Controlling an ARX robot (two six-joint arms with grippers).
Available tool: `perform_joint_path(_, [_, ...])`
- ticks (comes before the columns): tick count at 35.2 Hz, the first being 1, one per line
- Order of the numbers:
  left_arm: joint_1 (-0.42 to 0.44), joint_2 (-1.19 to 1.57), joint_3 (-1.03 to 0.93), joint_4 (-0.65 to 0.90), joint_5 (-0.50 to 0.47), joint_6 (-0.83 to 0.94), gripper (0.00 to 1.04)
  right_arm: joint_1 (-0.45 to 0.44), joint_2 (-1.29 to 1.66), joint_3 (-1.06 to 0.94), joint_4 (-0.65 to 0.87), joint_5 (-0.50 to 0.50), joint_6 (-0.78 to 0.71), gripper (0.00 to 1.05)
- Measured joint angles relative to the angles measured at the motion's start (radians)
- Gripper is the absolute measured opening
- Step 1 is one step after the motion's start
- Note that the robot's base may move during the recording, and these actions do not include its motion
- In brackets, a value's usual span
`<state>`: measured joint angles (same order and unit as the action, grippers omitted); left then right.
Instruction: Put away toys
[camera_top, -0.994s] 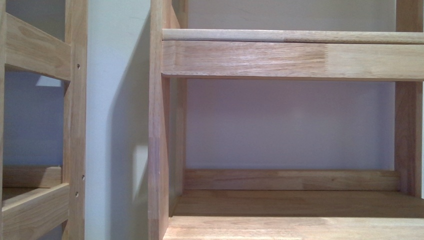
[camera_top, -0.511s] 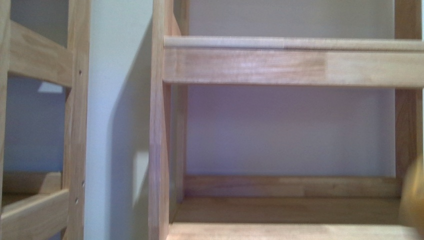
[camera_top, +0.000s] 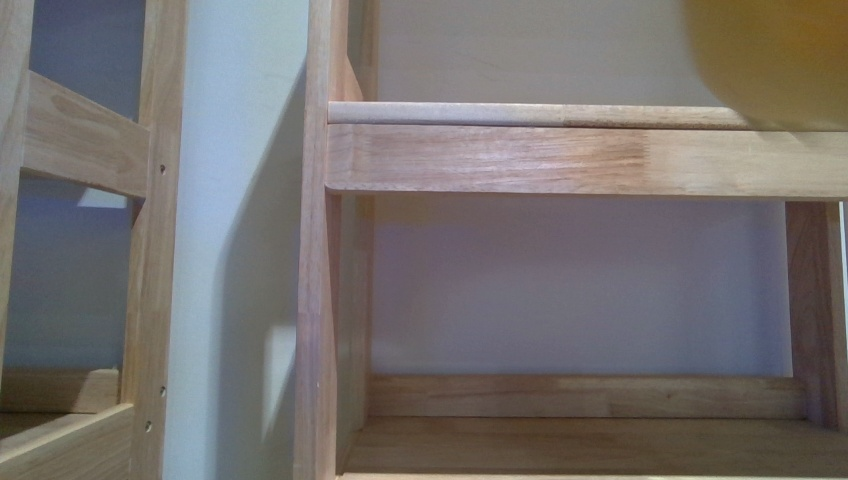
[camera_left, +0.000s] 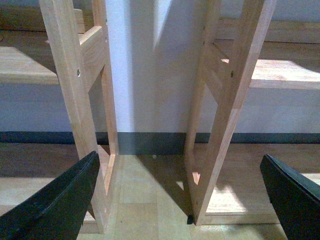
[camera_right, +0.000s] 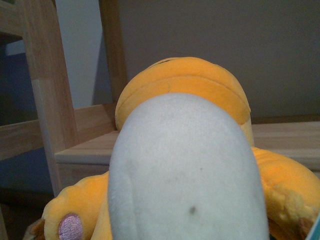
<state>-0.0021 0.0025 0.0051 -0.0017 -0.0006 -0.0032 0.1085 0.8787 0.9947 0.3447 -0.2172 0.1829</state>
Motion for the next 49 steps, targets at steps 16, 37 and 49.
perform_joint_path(16, [0.000, 0.000, 0.000, 0.000, 0.000, 0.000, 0.98, 0.071, 0.487, 0.680, -0.221, 0.073, -0.009, 0.14])
perform_joint_path(37, [0.000, 0.000, 0.000, 0.000, 0.000, 0.000, 0.98, 0.106, 0.899, 1.231, -0.273, 0.107, 0.516, 0.14])
perform_joint_path(49, [0.000, 0.000, 0.000, 0.000, 0.000, 0.000, 0.98, 0.109, 1.029, 1.357, -0.282, 0.018, 0.756, 0.14])
